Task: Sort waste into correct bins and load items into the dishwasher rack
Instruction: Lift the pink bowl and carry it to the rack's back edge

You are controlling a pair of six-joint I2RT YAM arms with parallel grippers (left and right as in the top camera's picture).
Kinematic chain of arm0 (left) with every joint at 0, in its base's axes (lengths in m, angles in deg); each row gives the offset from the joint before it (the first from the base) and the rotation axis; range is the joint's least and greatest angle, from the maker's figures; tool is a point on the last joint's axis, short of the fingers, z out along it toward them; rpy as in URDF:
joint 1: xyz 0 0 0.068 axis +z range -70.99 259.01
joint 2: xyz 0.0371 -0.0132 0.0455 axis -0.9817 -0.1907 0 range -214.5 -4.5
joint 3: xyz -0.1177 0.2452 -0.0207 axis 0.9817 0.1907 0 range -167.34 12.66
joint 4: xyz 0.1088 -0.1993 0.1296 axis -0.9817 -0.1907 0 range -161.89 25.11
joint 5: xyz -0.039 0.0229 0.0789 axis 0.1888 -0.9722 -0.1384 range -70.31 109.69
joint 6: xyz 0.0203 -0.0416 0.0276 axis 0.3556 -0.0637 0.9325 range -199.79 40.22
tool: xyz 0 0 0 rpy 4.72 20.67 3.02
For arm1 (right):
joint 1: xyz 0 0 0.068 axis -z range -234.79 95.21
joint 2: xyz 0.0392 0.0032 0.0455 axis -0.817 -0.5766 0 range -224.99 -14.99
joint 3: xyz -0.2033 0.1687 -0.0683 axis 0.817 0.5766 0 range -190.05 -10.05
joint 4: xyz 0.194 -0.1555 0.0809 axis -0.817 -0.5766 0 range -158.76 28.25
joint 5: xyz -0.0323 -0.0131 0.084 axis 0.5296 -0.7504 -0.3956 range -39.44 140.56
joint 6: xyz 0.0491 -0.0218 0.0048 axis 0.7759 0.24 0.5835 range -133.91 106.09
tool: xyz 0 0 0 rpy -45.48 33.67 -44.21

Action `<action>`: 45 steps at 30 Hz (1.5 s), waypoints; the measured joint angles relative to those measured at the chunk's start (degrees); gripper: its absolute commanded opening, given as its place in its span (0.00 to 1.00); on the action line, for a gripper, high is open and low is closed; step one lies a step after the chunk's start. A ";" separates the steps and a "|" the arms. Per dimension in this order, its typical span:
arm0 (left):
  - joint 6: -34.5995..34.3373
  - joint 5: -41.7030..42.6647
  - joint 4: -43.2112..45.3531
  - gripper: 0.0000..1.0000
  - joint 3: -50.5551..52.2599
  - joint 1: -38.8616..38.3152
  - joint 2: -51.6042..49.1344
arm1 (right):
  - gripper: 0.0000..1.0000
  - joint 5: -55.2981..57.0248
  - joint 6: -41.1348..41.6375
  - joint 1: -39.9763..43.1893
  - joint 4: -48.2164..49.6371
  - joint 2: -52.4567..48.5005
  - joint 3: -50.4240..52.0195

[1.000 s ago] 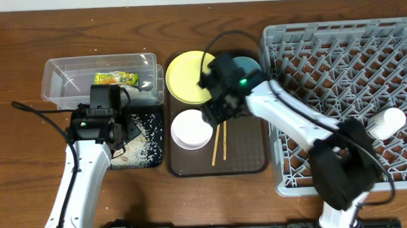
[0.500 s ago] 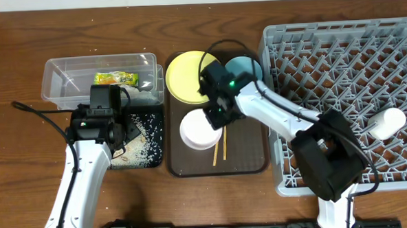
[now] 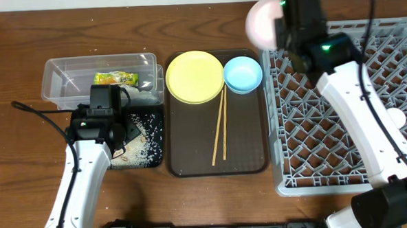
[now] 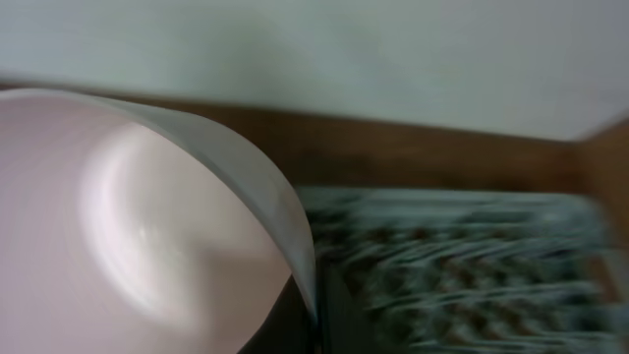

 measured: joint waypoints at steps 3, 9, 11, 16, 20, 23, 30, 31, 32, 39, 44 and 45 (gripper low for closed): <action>0.00 0.00 0.02 0.59 0.00 0.00 0.00 | 0.01 7.45 -1.77 1.95 2.97 -0.96 0.00; 0.00 0.00 0.00 0.59 0.00 0.00 0.00 | 0.01 26.25 -3.21 5.64 6.49 -7.28 0.00; 0.00 0.00 0.00 0.59 0.00 0.00 0.00 | 0.01 29.16 -3.52 5.75 6.32 -9.66 0.00; 0.00 0.00 0.00 0.59 0.00 0.00 0.00 | 0.01 32.54 -4.07 5.22 6.29 -15.54 0.00; 0.00 0.00 0.02 0.59 0.00 0.00 0.00 | 0.01 33.38 -4.20 4.79 5.84 -18.75 0.00; 0.00 0.00 0.00 0.59 0.00 0.00 0.00 | 0.01 33.59 -4.26 4.42 5.35 -20.65 0.00; 0.00 0.00 0.00 0.59 0.00 0.00 0.00 | 0.01 34.84 -4.24 2.05 2.05 -21.64 -0.02; 0.00 0.00 0.00 0.59 0.00 0.00 0.00 | 0.01 34.86 -4.22 1.73 0.96 -21.64 -0.09; 0.00 0.00 0.00 0.59 0.00 0.00 0.00 | 0.01 34.80 -3.91 1.55 -0.13 -21.59 -0.13; 0.00 0.00 -0.39 0.59 0.00 0.00 0.00 | 0.01 32.83 4.02 1.51 -9.18 -21.33 -1.01; 0.00 0.00 -0.39 0.59 0.00 0.00 0.00 | 0.01 30.71 10.10 1.49 -14.53 -20.81 -1.33; 0.00 0.00 -0.39 0.59 0.00 0.00 0.00 | 0.01 30.18 10.93 1.49 -15.23 -20.68 -1.36</action>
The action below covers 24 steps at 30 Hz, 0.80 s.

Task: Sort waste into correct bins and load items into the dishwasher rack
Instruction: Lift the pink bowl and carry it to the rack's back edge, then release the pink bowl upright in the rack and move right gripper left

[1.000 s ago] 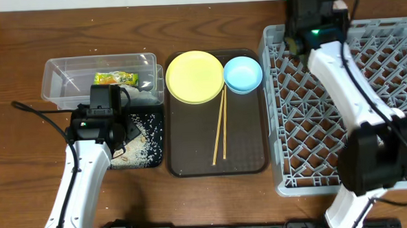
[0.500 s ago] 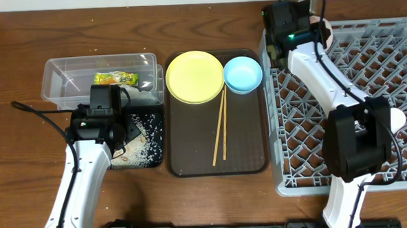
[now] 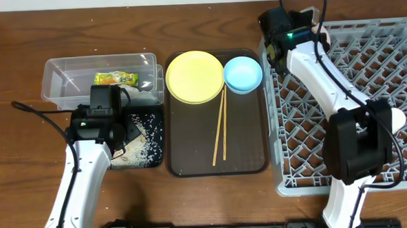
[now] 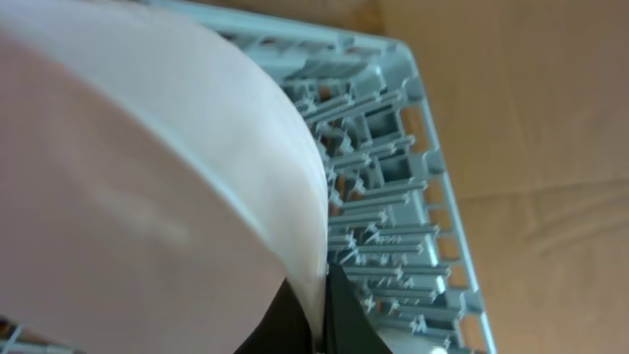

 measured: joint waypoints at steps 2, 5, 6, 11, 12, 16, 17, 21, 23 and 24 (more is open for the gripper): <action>0.00 0.00 -0.02 0.59 0.00 0.00 0.00 | 0.01 -1.68 1.40 0.00 -1.29 0.33 -0.11; 0.00 0.00 -0.02 0.59 0.00 0.00 0.00 | 0.01 -6.10 2.58 -0.44 -2.93 0.81 -0.28; 0.00 0.00 -0.04 0.59 0.00 0.00 0.00 | 0.01 -7.74 2.82 -0.79 -3.17 0.83 -0.28; 0.00 0.00 -0.11 0.59 0.00 0.00 0.00 | 0.01 -12.87 4.13 -2.75 -5.18 0.59 -0.20; 0.00 0.00 -0.13 0.59 0.00 0.00 0.00 | 0.01 -13.46 4.26 -2.82 -5.68 0.59 -0.20; 0.00 0.00 -0.17 0.59 0.00 0.00 0.00 | 0.06 -16.79 4.63 -3.34 -8.37 0.48 0.42; 0.00 0.00 -0.15 0.59 0.00 0.00 0.00 | 0.09 -17.73 4.70 -3.54 -8.87 0.42 0.55; 0.00 0.00 -0.17 0.59 0.00 0.00 0.00 | 0.23 -21.94 4.61 -4.31 -10.21 -0.52 0.96; 0.00 0.00 -0.17 0.59 0.00 0.00 0.00 | 0.27 -23.32 4.61 -4.35 -10.56 -0.70 1.03; 0.00 0.00 -0.17 0.59 0.00 0.00 0.00 | 0.28 -23.63 4.52 -4.35 -10.64 -0.70 1.03</action>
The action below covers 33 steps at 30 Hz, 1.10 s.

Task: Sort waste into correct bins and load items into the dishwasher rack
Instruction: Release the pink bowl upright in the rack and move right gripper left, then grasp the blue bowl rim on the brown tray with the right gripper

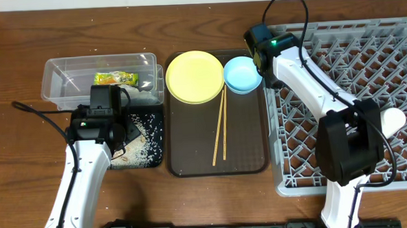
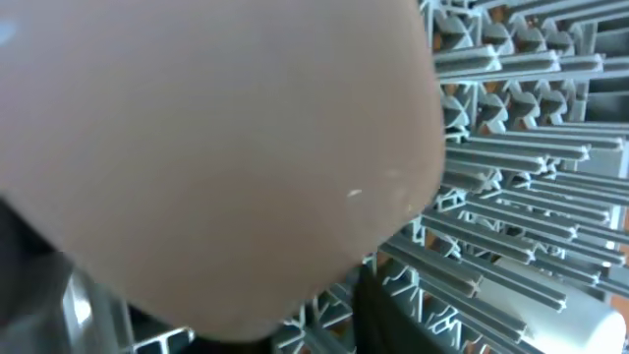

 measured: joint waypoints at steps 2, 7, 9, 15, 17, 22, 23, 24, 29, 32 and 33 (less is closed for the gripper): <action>0.00 0.00 -0.02 0.59 0.00 0.00 0.00 | 0.32 -0.50 -0.07 0.00 -0.02 0.13 -0.07; 0.00 0.00 0.00 0.60 0.00 0.00 0.00 | 0.48 -1.20 -0.17 0.00 1.60 2.56 -0.35; 0.00 0.00 0.00 0.60 0.00 0.00 0.00 | 0.52 -1.88 -0.46 -0.22 3.98 4.87 -0.48; 0.00 0.00 0.00 0.59 0.00 0.00 0.00 | 0.55 -9.07 -2.99 -1.57 14.45 10.47 -1.86; -0.02 0.00 0.00 0.60 0.00 0.00 0.00 | 0.55 -14.97 -5.31 -1.70 17.90 10.62 -2.12; -0.02 0.00 0.00 0.59 0.00 0.00 0.00 | 0.56 -27.52 -9.90 -2.16 19.87 8.74 -2.12; -0.02 0.00 0.00 0.59 0.00 0.00 0.00 | 0.56 -28.74 -10.34 -2.36 19.61 8.20 -2.12; -0.02 0.00 0.00 0.59 0.00 0.00 0.00 | 0.56 -29.75 -10.64 -2.67 19.23 7.58 -2.12; -0.15 0.00 -0.02 0.59 0.00 0.00 0.00 | 0.56 -33.24 -11.85 -4.94 17.62 2.95 -2.12; -0.15 0.00 -0.02 0.60 0.00 0.00 0.00 | 0.56 -33.97 -12.07 -5.95 16.57 0.44 -2.12; -0.15 0.00 0.00 0.59 0.00 0.00 0.00 | 0.55 -34.10 -12.09 -6.08 16.39 -0.20 -2.12</action>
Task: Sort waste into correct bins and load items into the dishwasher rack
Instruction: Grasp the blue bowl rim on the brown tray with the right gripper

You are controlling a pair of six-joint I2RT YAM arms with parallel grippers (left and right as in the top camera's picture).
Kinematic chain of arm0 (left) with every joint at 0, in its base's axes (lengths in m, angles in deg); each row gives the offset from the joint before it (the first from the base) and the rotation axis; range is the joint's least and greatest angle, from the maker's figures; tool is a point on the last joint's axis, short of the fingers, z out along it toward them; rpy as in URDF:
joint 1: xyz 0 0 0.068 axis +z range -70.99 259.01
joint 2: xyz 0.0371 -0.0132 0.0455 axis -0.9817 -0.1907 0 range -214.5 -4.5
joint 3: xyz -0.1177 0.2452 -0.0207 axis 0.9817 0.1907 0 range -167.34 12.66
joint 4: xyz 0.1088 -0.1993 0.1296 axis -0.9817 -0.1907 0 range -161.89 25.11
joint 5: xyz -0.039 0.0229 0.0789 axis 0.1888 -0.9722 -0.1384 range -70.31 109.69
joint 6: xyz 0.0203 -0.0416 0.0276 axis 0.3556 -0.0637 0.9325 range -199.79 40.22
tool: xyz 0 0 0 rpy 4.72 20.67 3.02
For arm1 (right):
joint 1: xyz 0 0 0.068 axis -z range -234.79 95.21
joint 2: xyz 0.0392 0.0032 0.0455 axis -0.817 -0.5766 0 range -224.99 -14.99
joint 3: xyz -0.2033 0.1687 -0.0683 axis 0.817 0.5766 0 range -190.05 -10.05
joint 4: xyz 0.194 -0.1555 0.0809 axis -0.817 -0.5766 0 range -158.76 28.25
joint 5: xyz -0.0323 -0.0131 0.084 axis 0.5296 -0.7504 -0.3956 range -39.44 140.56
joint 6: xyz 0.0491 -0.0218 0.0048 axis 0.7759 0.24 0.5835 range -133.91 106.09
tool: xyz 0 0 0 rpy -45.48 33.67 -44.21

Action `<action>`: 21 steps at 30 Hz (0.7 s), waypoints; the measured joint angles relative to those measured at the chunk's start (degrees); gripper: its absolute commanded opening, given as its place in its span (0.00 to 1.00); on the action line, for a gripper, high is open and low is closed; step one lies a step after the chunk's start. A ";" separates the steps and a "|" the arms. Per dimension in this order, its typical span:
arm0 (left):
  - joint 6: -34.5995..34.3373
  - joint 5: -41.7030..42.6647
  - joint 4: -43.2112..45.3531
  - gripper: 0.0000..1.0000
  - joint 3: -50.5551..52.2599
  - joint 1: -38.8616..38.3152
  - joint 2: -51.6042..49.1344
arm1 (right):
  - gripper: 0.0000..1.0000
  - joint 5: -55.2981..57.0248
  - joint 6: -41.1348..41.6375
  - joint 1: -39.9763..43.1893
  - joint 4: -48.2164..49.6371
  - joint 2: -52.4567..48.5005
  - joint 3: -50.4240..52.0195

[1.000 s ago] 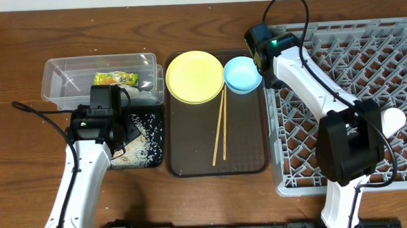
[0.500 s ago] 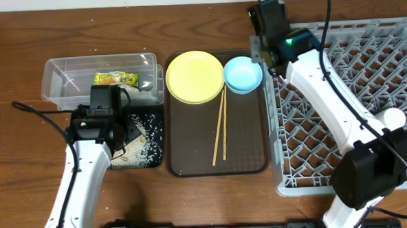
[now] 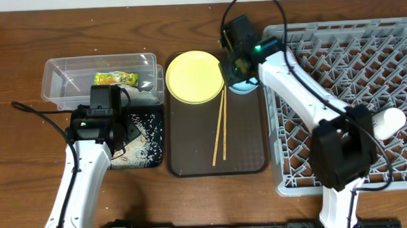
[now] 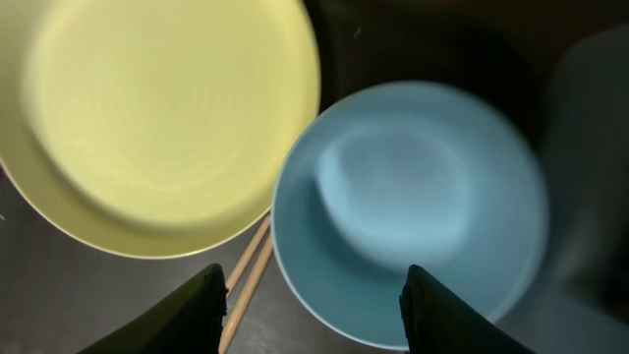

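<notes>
On the dark tray [image 3: 250,160] lie a yellow plate [image 3: 192,76], a light blue bowl [image 4: 413,206] and a pair of wooden chopsticks [image 3: 221,130]. My right gripper [image 4: 313,320] hangs open straight above the bowl's near-left rim, fingers [image 4: 197,313] apart, nothing between them. In the overhead view the right gripper [image 3: 237,66] covers most of the blue bowl [image 3: 247,86]. The grey dishwasher rack [image 3: 343,156] stands to the right, with a white cup [image 3: 388,122] lying at its right edge. The pink bowl does not show. My left gripper [image 3: 125,134] is over the black bin, jaws hidden.
A clear bin [image 3: 71,75] holding a green wrapper [image 3: 116,78] stands at the back left. In front of it is a black bin [image 3: 146,147] with white crumbs. Bare wooden table [image 3: 27,177] lies left and in front.
My right gripper has moved left from the rack's back-left corner to above the blue bowl. The pink bowl filled its wrist view then; now the gripper is open and empty.
The right gripper held a pink bowl high behind the tray and rack. Then it was at the rack's back-left corner with the bowl, then lower against the rack's tines. Now it is open over the blue bowl. The left arm has stayed still.
</notes>
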 measured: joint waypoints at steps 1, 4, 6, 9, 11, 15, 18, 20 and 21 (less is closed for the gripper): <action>0.00 0.00 0.00 0.59 0.00 0.00 0.00 | 0.55 -0.09 -0.07 -0.17 -0.11 -0.48 0.00; 0.00 0.00 0.00 0.59 0.00 0.00 0.00 | 0.54 -0.37 0.04 -0.35 -0.48 -2.05 0.00; 0.00 0.00 0.00 0.60 0.00 0.00 0.00 | 0.55 -0.81 0.31 -0.35 -1.29 -2.97 0.00; 0.00 0.00 -0.02 0.60 0.00 0.00 0.00 | 0.55 -2.99 0.26 -0.35 -3.41 -4.31 0.02; 0.00 0.00 -0.02 0.59 0.00 0.00 0.00 | 0.55 -4.81 -0.24 -0.35 -4.37 -4.59 0.04; 0.00 0.00 0.00 0.60 0.00 0.00 0.00 | 0.53 -6.75 -1.14 -0.81 -6.36 -4.59 0.04; -0.02 0.00 -0.02 0.59 0.00 0.00 0.00 | 0.54 -8.13 -1.49 -1.66 -9.03 -4.59 0.04; 0.00 0.00 -0.02 0.59 0.00 0.00 0.00 | 0.56 -10.01 -2.54 -2.38 -10.43 -4.59 0.04; 0.00 0.00 -0.02 0.60 0.00 0.00 0.00 | 0.59 -11.80 -3.82 -2.67 -11.13 -4.59 0.04</action>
